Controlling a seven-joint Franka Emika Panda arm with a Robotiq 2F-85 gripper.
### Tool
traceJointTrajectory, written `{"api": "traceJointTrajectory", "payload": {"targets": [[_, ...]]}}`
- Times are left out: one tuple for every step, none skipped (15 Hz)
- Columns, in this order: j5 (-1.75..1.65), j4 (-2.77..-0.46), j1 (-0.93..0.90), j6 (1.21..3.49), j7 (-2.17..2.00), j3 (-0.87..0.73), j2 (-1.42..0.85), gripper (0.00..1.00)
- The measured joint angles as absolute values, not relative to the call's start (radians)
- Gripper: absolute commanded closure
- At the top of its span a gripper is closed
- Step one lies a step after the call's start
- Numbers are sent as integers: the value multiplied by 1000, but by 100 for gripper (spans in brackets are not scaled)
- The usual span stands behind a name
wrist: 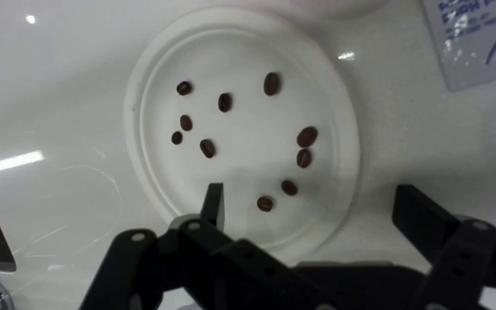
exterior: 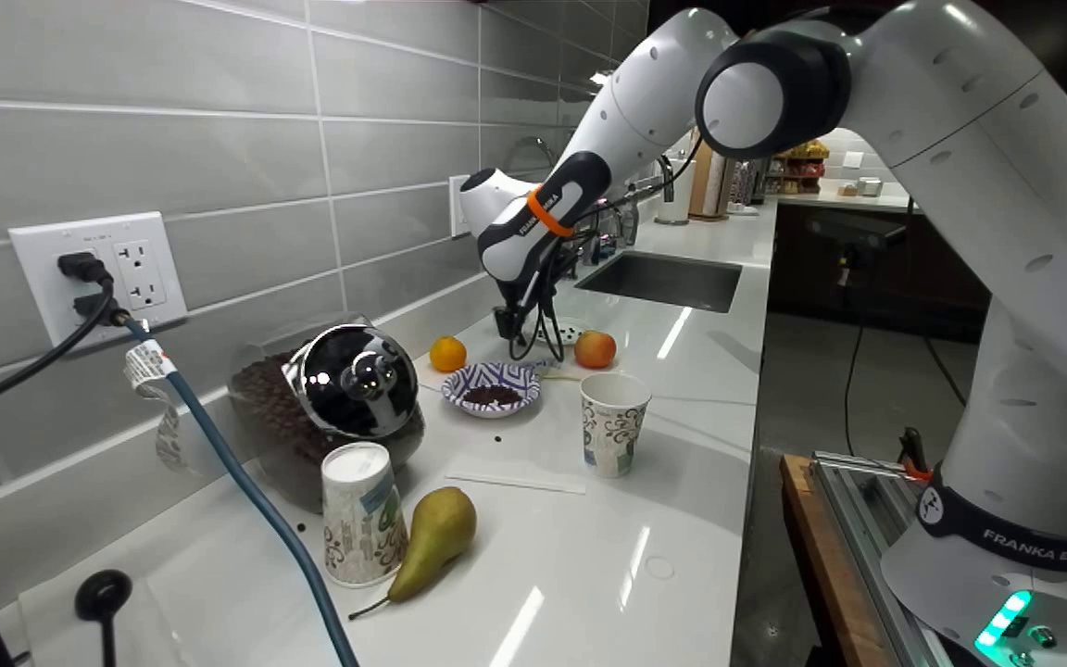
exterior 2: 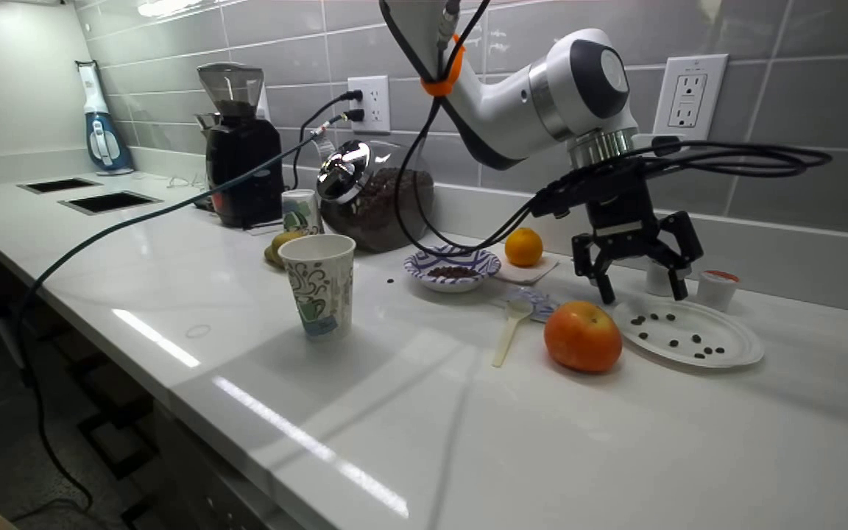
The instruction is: Move the bowl backwards, then move the white plate to the left
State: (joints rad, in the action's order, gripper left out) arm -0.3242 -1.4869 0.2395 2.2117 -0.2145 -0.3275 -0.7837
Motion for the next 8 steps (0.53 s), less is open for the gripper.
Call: {"api": "traceJointTrajectory", "payload": {"targets": [[-326,-1485,238,2207,-215,-331,-786,0],[-328,-1484,237,2204,-215,-334,-787,0],[-330,-1484,235,2201,-215,-338,-790,0],[-331,-1483,234,2198,-215,-343,-793,0],[-334,-1482,233,2197,-215,-346,-796,0],[-336,-1482,232,2196,-215,-350,-800,4],[-337,-1481,232,2195,-215,-352,-803,8],[-338,-1481,232,2195,-215,-355,-806,11]]}}
